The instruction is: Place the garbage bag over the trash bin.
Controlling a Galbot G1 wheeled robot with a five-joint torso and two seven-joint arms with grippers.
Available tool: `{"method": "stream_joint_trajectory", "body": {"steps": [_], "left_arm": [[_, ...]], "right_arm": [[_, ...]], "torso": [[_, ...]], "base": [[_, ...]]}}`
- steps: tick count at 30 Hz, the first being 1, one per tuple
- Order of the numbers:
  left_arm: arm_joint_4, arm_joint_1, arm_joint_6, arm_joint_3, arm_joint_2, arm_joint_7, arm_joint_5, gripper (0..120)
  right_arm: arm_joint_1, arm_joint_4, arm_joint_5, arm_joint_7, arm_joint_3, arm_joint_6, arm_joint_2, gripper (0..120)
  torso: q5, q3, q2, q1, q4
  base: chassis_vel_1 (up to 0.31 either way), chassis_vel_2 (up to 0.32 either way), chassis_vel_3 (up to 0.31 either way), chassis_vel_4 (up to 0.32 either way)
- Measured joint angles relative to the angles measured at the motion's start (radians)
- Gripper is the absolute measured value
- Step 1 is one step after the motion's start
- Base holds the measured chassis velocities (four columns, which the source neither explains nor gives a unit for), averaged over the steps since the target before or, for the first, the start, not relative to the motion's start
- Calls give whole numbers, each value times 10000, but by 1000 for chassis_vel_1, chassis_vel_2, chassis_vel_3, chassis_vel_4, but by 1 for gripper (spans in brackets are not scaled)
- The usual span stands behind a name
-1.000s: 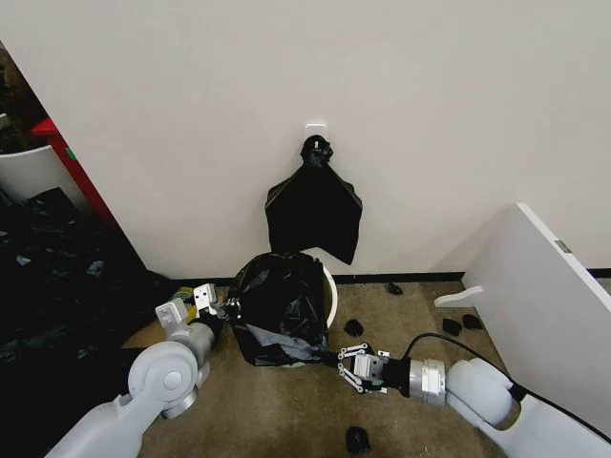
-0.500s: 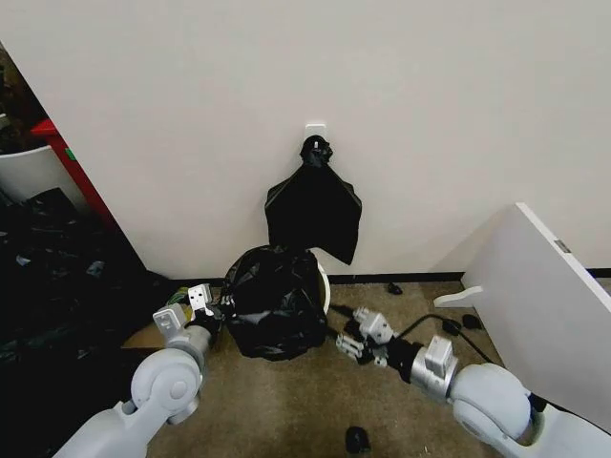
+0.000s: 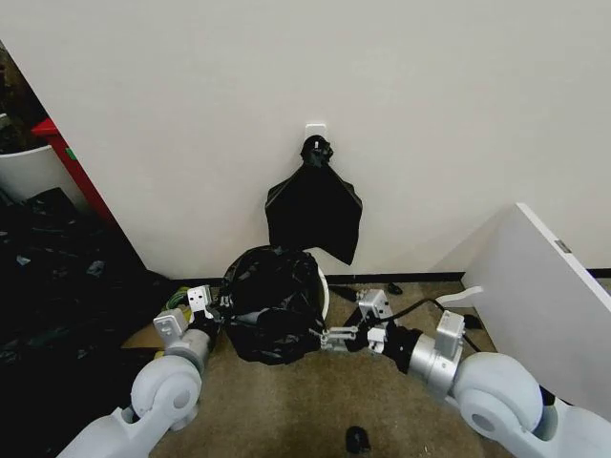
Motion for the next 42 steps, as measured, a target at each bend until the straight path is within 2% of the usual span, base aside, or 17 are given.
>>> {"method": "stream_joint_trajectory", "body": {"steps": [4,7,8,11,12,15,23,25,26,28,30,32,36,37,38,40,42], "left_arm": [[-25,-3,-4,82,-6,51,93,3],[-25,-29,-4,109,-1,75,138,3],[-25,-29,-4,109,-1,75,138,3],[-25,-46,-5,123,5,87,145,3],[-25,-46,-5,123,5,87,145,3],[-25,-62,-6,135,13,98,146,3],[-57,-78,21,155,23,136,141,3],[-57,-99,25,154,33,134,131,3],[-57,-99,25,154,33,134,131,3],[-56,-126,27,165,37,134,122,3],[-56,-129,26,169,38,134,121,3],[-55,-130,26,169,52,143,117,3],[-46,-130,23,162,58,157,111,3],[-43,-130,22,163,58,163,108,3],[-43,-130,22,163,58,163,108,3],[-41,-132,22,172,53,168,106,3],[-40,-132,22,173,43,169,106,3]], "right_arm": [[84,-280,179,526,-62,-331,255,98],[117,-450,483,744,-91,-462,416,86],[117,-450,483,744,-91,-462,416,86],[116,-545,560,732,-204,-505,559,71],[116,-545,560,732,-204,-505,559,71],[115,-608,569,693,-238,-585,615,61],[88,-998,247,466,-288,-570,651,57],[104,-1027,322,468,-287,-529,645,46],[104,-1027,322,468,-287,-529,645,46],[141,-1044,439,492,-273,-524,634,36],[143,-1048,436,493,-272,-518,628,34],[128,-1049,179,453,-272,-424,577,22],[73,-1028,-164,349,-263,-311,496,11],[66,-1028,-192,329,-263,-301,494,18],[66,-1028,-192,329,-263,-301,494,18],[66,-1030,-200,333,-267,-281,501,26],[57,-1024,-217,352,-266,-260,502,24]], "torso": [[2,0,0,0,-1],[0,0,0,0,0],[0,0,0,0,0],[0,0,0,0,0],[0,0,0,0,0],[0,0,0,0,0],[1,0,0,0,-1],[1,0,0,0,-1],[1,0,0,0,-1],[0,0,0,0,0],[0,0,0,0,-1],[2,0,0,0,0],[1,0,0,0,-1],[1,0,0,0,-1],[1,0,0,0,-1],[0,0,0,0,0],[2,0,0,0,0]], "base": [[0,0,0,0],[0,0,0,0],[0,0,0,0],[0,0,0,0],[0,0,0,0],[0,0,0,0],[0,0,0,0],[0,0,0,0],[0,0,0,0],[0,0,0,0],[0,0,0,0],[0,0,0,0],[0,0,0,0],[0,0,0,0],[0,0,0,0],[0,0,0,0],[0,0,0,0]]}}
